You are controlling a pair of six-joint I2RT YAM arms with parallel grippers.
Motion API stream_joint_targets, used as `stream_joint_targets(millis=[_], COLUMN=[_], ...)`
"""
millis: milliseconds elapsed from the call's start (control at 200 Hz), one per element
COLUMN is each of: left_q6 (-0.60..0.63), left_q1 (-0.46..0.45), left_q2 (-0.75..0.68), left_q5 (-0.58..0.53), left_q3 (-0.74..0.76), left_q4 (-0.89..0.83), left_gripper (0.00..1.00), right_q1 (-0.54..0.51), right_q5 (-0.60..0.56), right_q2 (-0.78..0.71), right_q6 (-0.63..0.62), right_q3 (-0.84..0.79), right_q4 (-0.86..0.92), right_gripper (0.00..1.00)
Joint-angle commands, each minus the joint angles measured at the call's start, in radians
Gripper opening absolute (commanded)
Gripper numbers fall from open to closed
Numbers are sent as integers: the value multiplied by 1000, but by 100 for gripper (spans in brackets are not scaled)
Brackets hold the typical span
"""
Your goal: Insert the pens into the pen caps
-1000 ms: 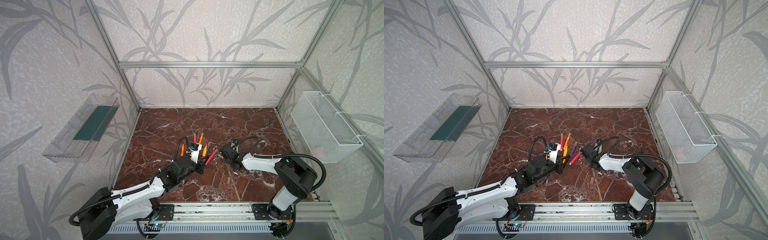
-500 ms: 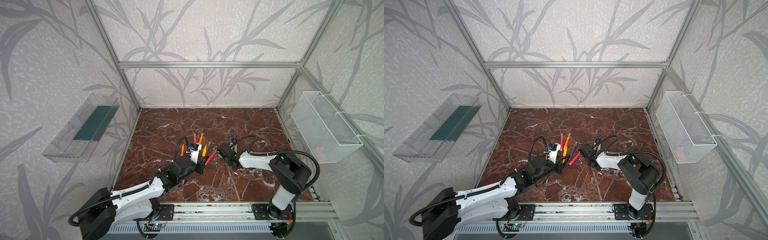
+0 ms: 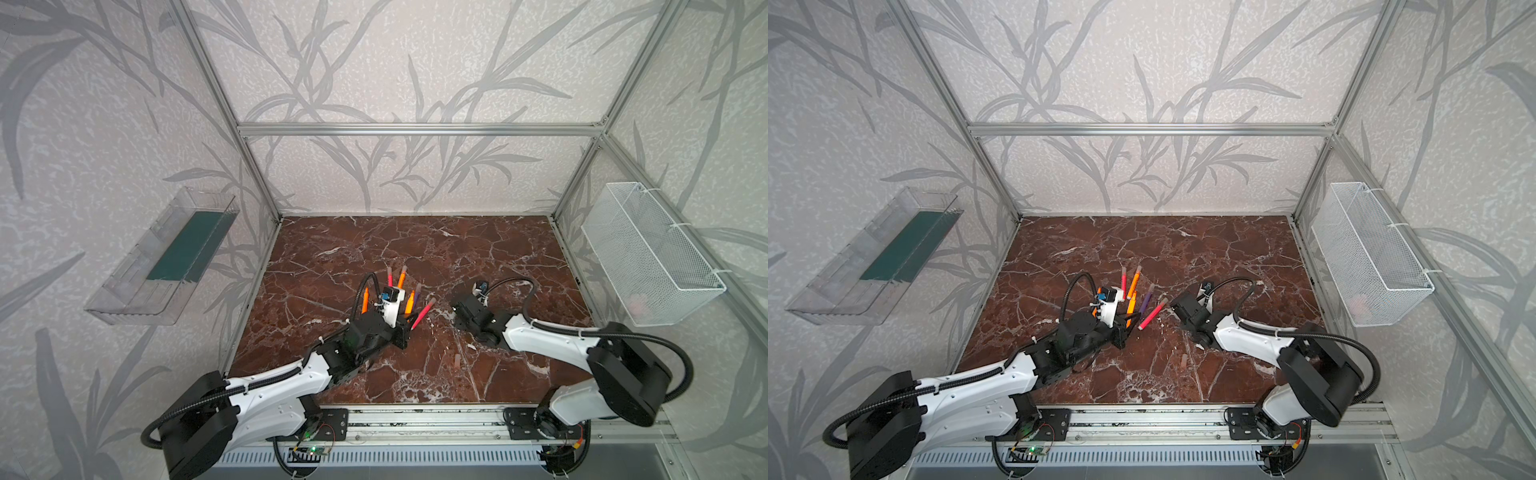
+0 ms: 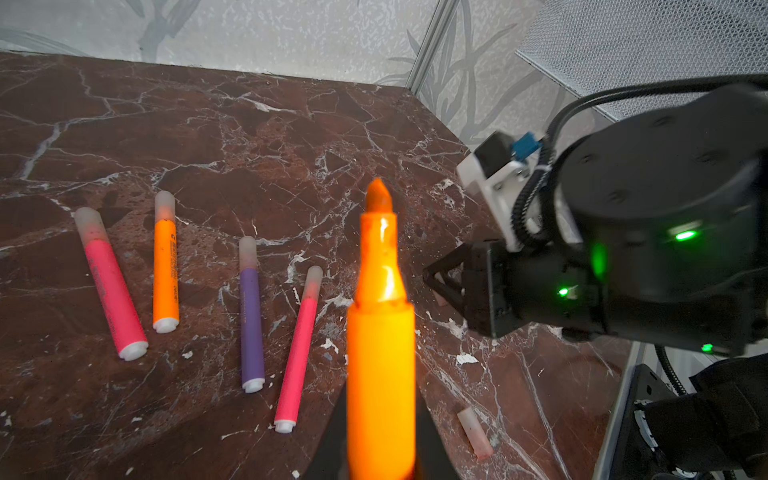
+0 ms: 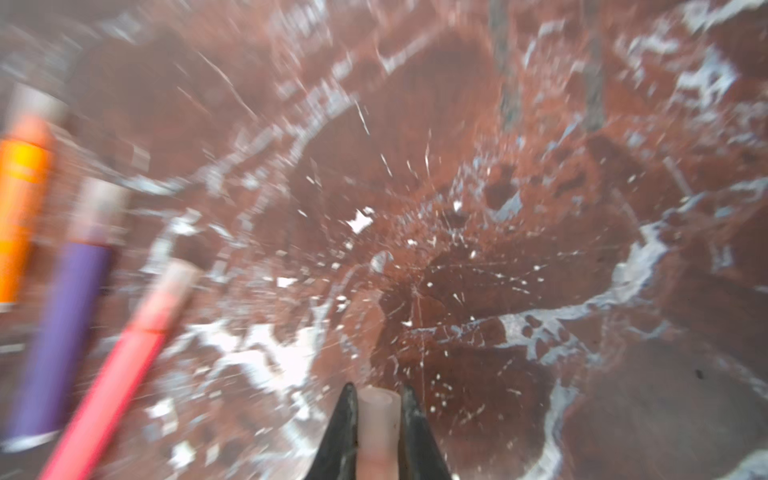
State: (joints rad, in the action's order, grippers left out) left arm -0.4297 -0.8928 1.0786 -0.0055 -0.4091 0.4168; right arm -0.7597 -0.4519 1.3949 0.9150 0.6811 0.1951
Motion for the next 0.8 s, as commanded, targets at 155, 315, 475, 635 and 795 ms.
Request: stream_joint_targets(millis=[155,315,475,635,795], left_q6=[-70,-104,-118,-114,-127], left_q1=[-3,-10,-42,-73,-90], left_q2=[31,64,108,165,224], left_q5=[114,174,190,183,194], left_q3=[-45,-72,-77,-114,-134], left_q4=[26,51,113,127,180], left_gripper=[0,0,0,0,0], right_q1=[4,3,4,3,3], right_q5=[61,155,242,280,337], right_q2=[-349,-455,-508,-504,-472], right_q6=[-20,-34,-29,-2,19], right_q3=[-70,-97,-126,-164,-167], right_q4=[-31,-162,-297,-444,-511], right_gripper=[0,0,0,0,0])
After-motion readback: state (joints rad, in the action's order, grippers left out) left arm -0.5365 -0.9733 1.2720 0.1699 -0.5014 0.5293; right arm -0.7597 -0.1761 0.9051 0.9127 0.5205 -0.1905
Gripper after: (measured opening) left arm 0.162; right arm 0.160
